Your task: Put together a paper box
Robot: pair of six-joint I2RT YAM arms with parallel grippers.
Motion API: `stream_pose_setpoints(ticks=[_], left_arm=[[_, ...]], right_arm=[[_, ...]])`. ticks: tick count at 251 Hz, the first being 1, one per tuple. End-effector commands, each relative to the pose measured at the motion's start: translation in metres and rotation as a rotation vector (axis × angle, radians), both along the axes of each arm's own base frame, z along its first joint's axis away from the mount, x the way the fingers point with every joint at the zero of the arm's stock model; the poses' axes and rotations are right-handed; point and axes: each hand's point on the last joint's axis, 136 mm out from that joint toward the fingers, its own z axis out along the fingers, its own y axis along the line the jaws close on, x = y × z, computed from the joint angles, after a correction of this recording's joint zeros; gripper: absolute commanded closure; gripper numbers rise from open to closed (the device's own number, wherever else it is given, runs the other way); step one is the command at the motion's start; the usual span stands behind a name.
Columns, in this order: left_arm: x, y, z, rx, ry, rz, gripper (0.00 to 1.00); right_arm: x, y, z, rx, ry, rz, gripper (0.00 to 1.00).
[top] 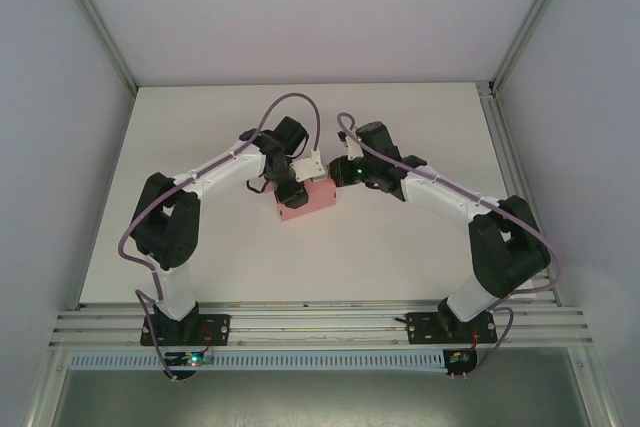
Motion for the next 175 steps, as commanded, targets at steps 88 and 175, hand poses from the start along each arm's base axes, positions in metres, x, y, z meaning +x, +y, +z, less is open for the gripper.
stream_pose_setpoints(ticks=[88,175], left_arm=[[0.019,-0.015,0.006,-0.085,-0.029,0.048,0.49],[0.020,-0.019,0.054,-0.157,-0.119,0.140,0.00]], right_arm=[[-0.020,-0.011,-0.038,-0.125,-0.314,-0.004,1.00],[-0.010,-0.019,-0.030,-0.238,-0.446,-0.147,1.00]])
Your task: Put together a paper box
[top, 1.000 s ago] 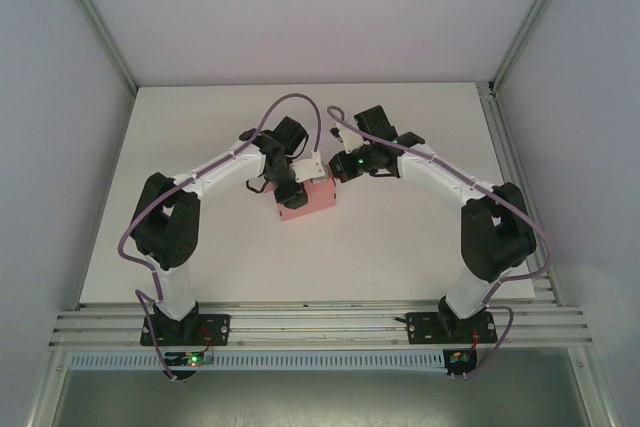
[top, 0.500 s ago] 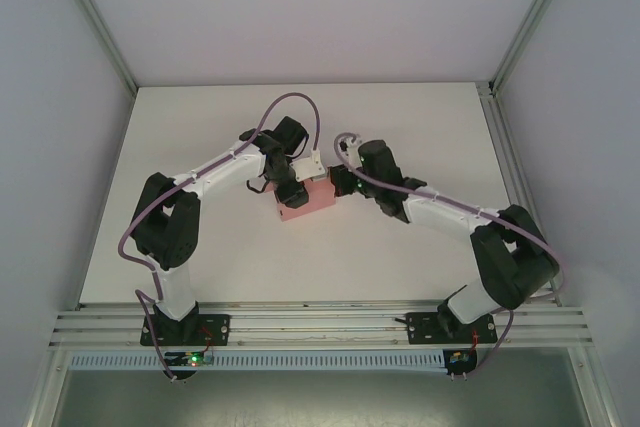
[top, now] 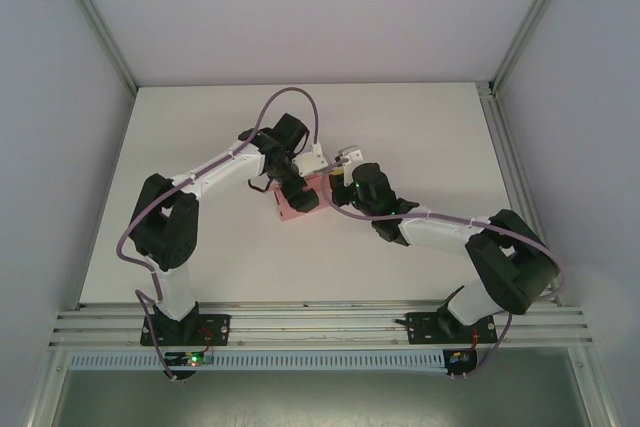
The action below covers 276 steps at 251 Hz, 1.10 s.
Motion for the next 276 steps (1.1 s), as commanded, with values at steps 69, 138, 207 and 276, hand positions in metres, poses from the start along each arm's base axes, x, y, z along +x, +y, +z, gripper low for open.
stream_pose_setpoints(ticks=[69,138,207,276], left_arm=[[0.014,0.048,0.060,0.017,-0.133,0.506,0.00],[-0.024,0.100,0.050,0.102,-0.104,0.756,0.15],[-0.019,0.090,0.024,0.155,-0.068,0.655,0.36],[-0.020,0.091,0.025,0.157,-0.056,0.676,0.77]], right_arm=[[-0.008,-0.004,-0.037,-0.181,-0.007,-0.070,1.00],[-0.013,0.003,-0.037,-0.223,0.006,-0.004,1.00],[-0.014,0.012,-0.039,-0.225,0.028,0.046,1.00],[-0.014,0.010,-0.042,-0.239,0.036,0.040,1.00]])
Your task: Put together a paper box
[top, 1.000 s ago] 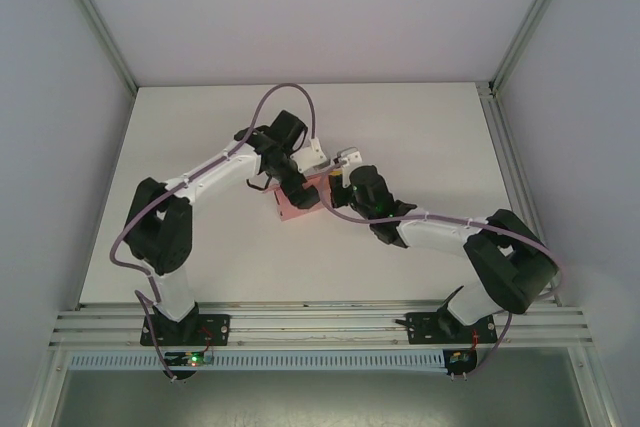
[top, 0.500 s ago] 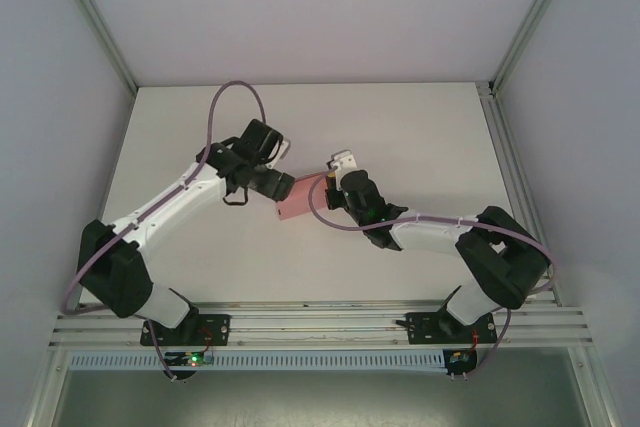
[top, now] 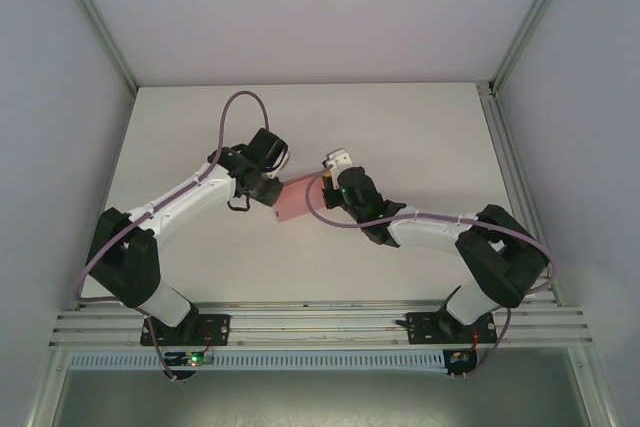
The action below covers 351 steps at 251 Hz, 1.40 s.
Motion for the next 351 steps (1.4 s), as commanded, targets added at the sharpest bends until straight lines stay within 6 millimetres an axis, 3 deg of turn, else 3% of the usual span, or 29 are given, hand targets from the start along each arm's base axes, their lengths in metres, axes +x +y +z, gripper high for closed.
stream_pose_setpoints(ticks=[1,16,76,114,150,189,239,351], left_arm=[[0.000,0.001,0.011,0.001,-0.014,0.017,0.78],[0.001,0.001,0.011,-0.006,-0.015,0.038,1.00],[0.005,-0.014,0.013,-0.149,0.062,0.150,1.00],[0.015,-0.011,0.016,-0.229,0.108,0.279,1.00],[0.010,-0.037,0.016,-0.429,0.258,0.314,1.00],[0.014,-0.046,0.027,-0.551,0.337,0.334,1.00],[0.017,-0.051,0.030,-0.622,0.432,0.348,1.00],[0.027,-0.040,0.043,-0.658,0.491,0.380,1.00]], right_arm=[[-0.015,-0.004,-0.039,-0.109,0.107,0.045,1.00],[-0.015,-0.006,-0.040,-0.120,0.102,0.037,1.00],[-0.018,-0.009,-0.044,-0.243,0.024,-0.015,1.00],[-0.022,-0.005,-0.046,-0.290,-0.023,-0.022,1.00],[-0.028,-0.007,-0.051,-0.329,-0.056,-0.032,1.00],[-0.034,-0.003,-0.061,-0.364,-0.045,-0.014,1.00],[-0.035,-0.004,-0.070,-0.406,-0.028,-0.005,1.00],[-0.041,-0.009,-0.088,-0.485,0.004,0.015,1.00]])
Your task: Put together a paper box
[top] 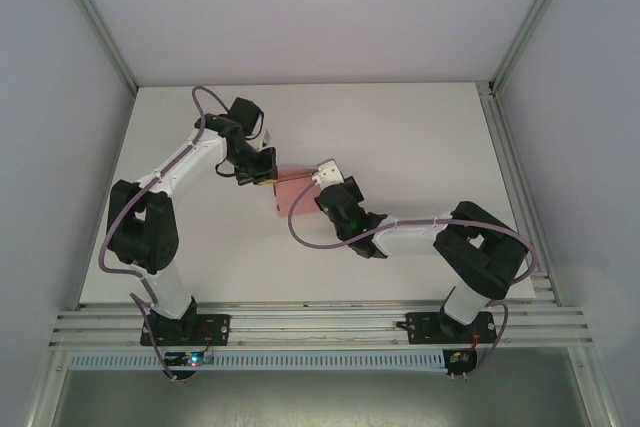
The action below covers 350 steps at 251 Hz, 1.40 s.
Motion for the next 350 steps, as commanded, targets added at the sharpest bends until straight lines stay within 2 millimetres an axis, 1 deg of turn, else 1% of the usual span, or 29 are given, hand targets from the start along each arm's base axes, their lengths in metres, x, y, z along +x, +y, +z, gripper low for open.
stream_pose_setpoints(ticks=[1,19,37,53,69,101,115,139,176,185,200,214,233,247,259,266,276,297,303,314,327,333,339,346,350], left_arm=[[0.001,-0.024,0.030,-0.166,0.005,-0.032,1.00],[0.003,-0.020,0.032,-0.154,-0.005,-0.029,1.00],[0.004,-0.015,0.026,-0.110,-0.011,-0.031,1.00],[-0.001,-0.012,0.020,-0.089,-0.006,-0.054,1.00],[-0.009,-0.009,0.010,-0.062,-0.005,-0.092,1.00],[-0.026,0.003,-0.017,0.089,-0.020,-0.160,1.00],[-0.032,0.000,-0.023,0.120,-0.041,-0.200,1.00],[-0.039,0.001,-0.037,0.192,-0.076,-0.216,1.00],[-0.056,-0.007,-0.058,0.214,-0.108,-0.212,1.00],[-0.059,-0.009,-0.064,0.220,-0.131,-0.205,0.93],[-0.060,-0.013,-0.069,0.221,-0.153,-0.196,0.93],[-0.060,-0.021,-0.067,0.178,-0.172,-0.194,0.93],[-0.060,-0.033,-0.059,0.123,-0.206,-0.195,0.91],[-0.063,-0.035,-0.054,0.127,-0.215,-0.208,0.89],[-0.065,-0.033,-0.051,0.155,-0.218,-0.219,0.86],[-0.066,-0.033,-0.049,0.163,-0.220,-0.223,0.82],[-0.067,-0.034,-0.045,0.154,-0.224,-0.220,0.72],[-0.064,-0.036,-0.032,0.136,-0.237,-0.193,0.69],[-0.064,-0.035,-0.030,0.140,-0.236,-0.185,0.66],[-0.062,-0.036,-0.021,0.130,-0.243,-0.172,0.54],[-0.061,-0.037,-0.012,0.121,-0.247,-0.161,0.52],[-0.062,-0.037,-0.010,0.118,-0.245,-0.155,0.49],[-0.062,-0.035,-0.008,0.124,-0.243,-0.145,0.44],[-0.061,-0.033,-0.005,0.135,-0.242,-0.129,0.35],[-0.061,-0.031,-0.004,0.142,-0.241,-0.119,0.31]], right_arm=[[-0.038,-0.002,-0.080,-0.235,0.221,0.134,1.00],[-0.037,-0.003,-0.081,-0.243,0.223,0.127,1.00],[-0.037,-0.004,-0.081,-0.246,0.224,0.123,1.00],[-0.036,-0.004,-0.081,-0.243,0.223,0.118,1.00],[-0.035,-0.004,-0.080,-0.237,0.221,0.109,1.00],[-0.034,-0.005,-0.080,-0.234,0.219,0.102,1.00],[-0.034,-0.006,-0.080,-0.234,0.220,0.098,1.00],[-0.035,-0.008,-0.080,-0.224,0.222,0.094,1.00],[-0.040,-0.008,-0.077,-0.168,0.205,0.113,1.00],[-0.042,-0.007,-0.077,-0.156,0.197,0.126,1.00],[-0.042,-0.009,-0.079,-0.161,0.191,0.120,1.00],[-0.041,-0.009,-0.082,-0.172,0.191,0.115,1.00],[-0.038,-0.011,-0.080,-0.184,0.176,0.096,1.00],[-0.037,-0.013,-0.075,-0.177,0.159,0.083,1.00],[-0.036,-0.014,-0.071,-0.168,0.145,0.074,1.00],[-0.036,-0.016,-0.068,-0.157,0.135,0.063,1.00],[-0.035,-0.017,-0.067,-0.153,0.129,0.053,1.00],[-0.034,-0.019,-0.066,-0.161,0.125,0.043,1.00],[-0.034,-0.018,-0.066,-0.161,0.124,0.043,1.00],[-0.033,-0.018,-0.067,-0.167,0.127,0.045,1.00],[-0.033,-0.017,-0.069,-0.178,0.134,0.045,1.00],[-0.033,-0.017,-0.069,-0.181,0.135,0.044,1.00],[-0.032,-0.017,-0.069,-0.187,0.136,0.041,1.00],[-0.031,-0.018,-0.069,-0.191,0.134,0.036,1.00],[-0.031,-0.017,-0.068,-0.191,0.135,0.036,1.00]])
